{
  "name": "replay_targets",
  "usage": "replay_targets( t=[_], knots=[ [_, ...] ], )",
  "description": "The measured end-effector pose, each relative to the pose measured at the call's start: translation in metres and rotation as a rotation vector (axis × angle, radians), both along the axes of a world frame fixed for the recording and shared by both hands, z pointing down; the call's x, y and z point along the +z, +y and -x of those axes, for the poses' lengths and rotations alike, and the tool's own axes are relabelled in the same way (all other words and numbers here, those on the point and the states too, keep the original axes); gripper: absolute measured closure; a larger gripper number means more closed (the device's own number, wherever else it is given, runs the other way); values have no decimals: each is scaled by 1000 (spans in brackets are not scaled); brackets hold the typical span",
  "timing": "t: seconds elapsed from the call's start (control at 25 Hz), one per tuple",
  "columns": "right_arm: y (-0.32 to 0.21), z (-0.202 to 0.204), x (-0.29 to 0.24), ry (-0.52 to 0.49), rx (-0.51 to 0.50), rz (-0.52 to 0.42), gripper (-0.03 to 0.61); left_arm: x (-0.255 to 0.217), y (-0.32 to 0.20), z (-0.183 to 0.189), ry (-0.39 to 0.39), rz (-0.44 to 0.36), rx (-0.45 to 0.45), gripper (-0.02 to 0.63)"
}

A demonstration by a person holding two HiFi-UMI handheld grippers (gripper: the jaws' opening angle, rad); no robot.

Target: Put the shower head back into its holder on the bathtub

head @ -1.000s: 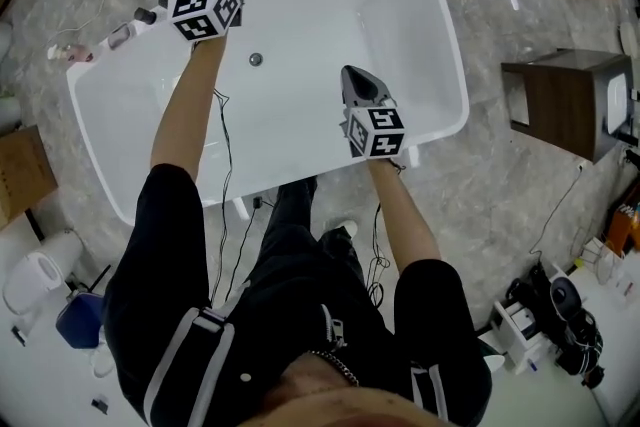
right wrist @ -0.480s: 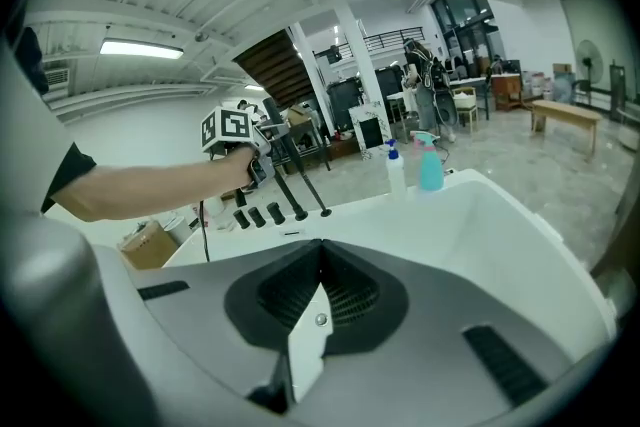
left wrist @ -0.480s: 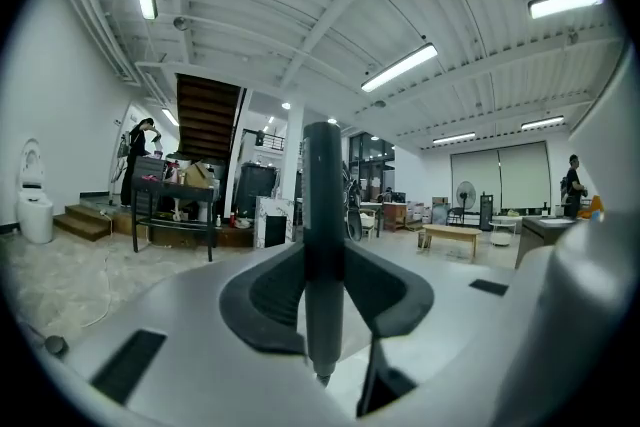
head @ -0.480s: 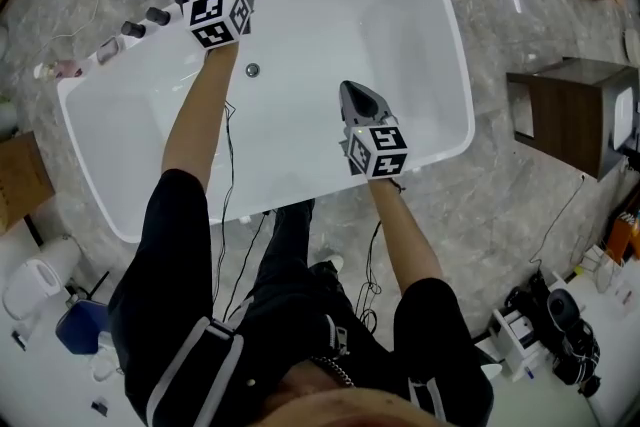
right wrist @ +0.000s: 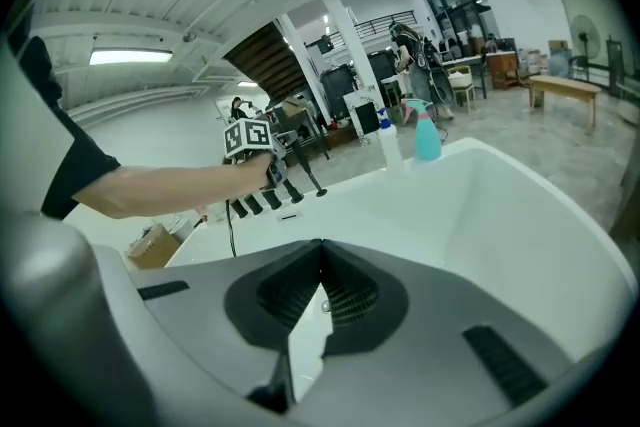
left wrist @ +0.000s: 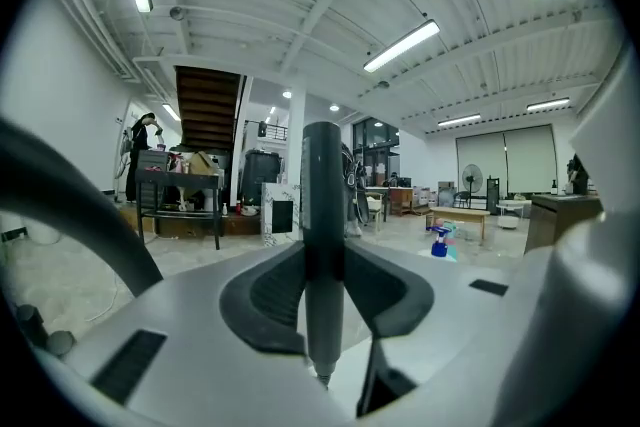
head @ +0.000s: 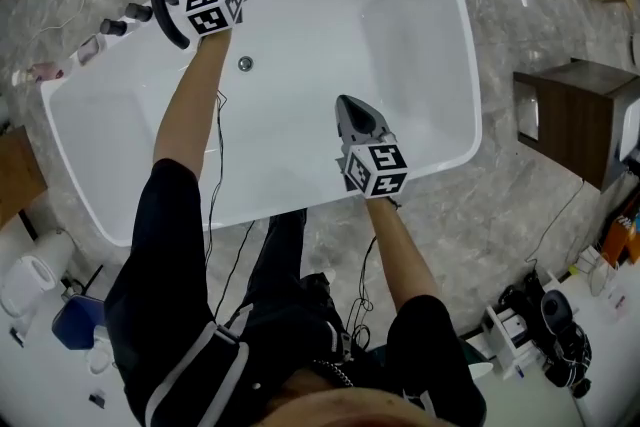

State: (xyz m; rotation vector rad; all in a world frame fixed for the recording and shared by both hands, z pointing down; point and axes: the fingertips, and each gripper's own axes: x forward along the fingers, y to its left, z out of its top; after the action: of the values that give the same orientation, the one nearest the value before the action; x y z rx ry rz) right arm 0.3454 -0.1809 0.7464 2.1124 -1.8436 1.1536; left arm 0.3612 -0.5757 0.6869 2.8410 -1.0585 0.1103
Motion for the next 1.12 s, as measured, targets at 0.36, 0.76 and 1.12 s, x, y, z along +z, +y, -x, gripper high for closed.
replay_targets(
  t=[0.36, 0.76, 1.12],
  knots=[
    [29, -4, 34, -33, 16, 48, 569, 61, -16, -7, -18, 29, -3, 483],
    [56, -16, 61, -59, 70, 90, 569, 102, -27, -12, -18, 58, -14, 483],
    [81, -23, 65, -72, 102, 104, 569, 129, -7, -11, -113, 1, -22, 482]
  ],
)
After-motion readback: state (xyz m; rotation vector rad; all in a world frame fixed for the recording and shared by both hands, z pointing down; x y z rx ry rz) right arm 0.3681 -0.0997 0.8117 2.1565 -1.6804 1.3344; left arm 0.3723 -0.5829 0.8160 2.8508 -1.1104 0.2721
